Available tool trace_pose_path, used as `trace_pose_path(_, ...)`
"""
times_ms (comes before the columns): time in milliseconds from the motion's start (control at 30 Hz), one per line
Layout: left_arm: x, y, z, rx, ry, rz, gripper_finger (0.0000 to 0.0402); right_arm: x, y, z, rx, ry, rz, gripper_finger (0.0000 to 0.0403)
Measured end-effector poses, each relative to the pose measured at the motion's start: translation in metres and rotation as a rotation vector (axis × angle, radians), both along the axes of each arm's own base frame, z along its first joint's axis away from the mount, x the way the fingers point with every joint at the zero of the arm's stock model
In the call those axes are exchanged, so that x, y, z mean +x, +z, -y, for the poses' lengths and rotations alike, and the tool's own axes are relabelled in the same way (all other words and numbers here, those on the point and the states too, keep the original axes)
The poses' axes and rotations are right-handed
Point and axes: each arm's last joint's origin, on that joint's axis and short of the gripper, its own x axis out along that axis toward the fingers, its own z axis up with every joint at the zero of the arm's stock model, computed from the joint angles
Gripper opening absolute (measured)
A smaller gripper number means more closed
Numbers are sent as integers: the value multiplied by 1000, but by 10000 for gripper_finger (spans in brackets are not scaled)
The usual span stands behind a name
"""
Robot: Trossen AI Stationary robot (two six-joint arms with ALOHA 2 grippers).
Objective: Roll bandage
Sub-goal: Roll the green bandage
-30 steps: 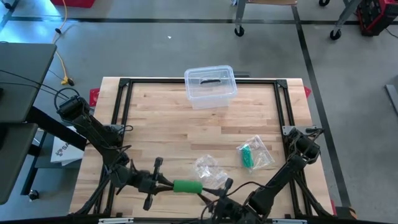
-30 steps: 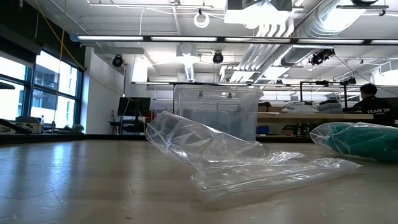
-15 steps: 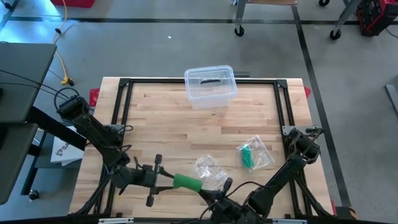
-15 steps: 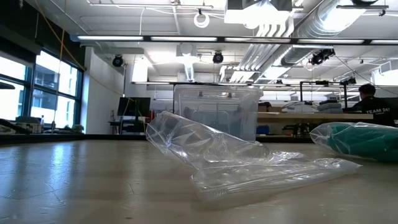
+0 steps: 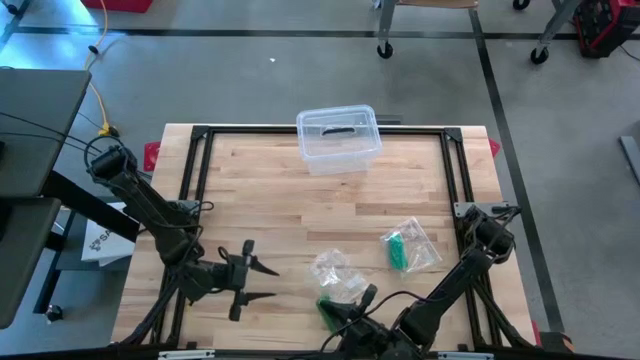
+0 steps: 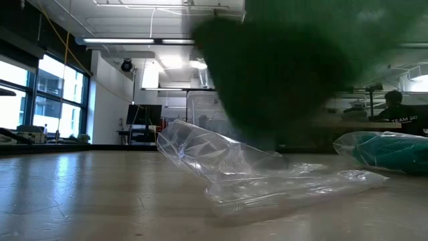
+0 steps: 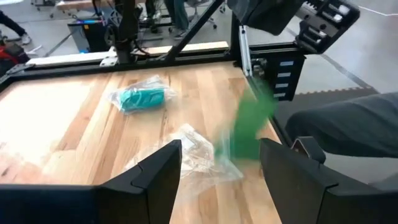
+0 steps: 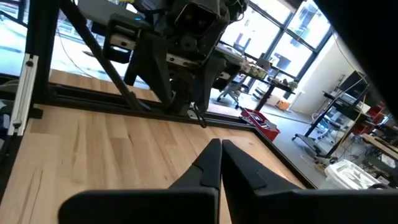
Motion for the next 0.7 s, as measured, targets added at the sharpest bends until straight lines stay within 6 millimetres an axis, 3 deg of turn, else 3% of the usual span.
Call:
trace_pose_path(167, 4, -4, 2, 2, 5, 0, 211, 2, -1, 3, -29, -7, -22, 0)
trace_pose_path(400, 14, -22, 9, -3, -19, -51, 211, 16, -4, 25, -68, -40, -87, 0)
trace_pose_path(500, 18, -34, 14, 11, -116, -118, 209, 13, 12, 35, -35, 11, -108, 0)
trace_pose_path(700, 37, -72, 20, 125, -289, -268, 186, -1, 47, 46, 208, 82, -24, 0)
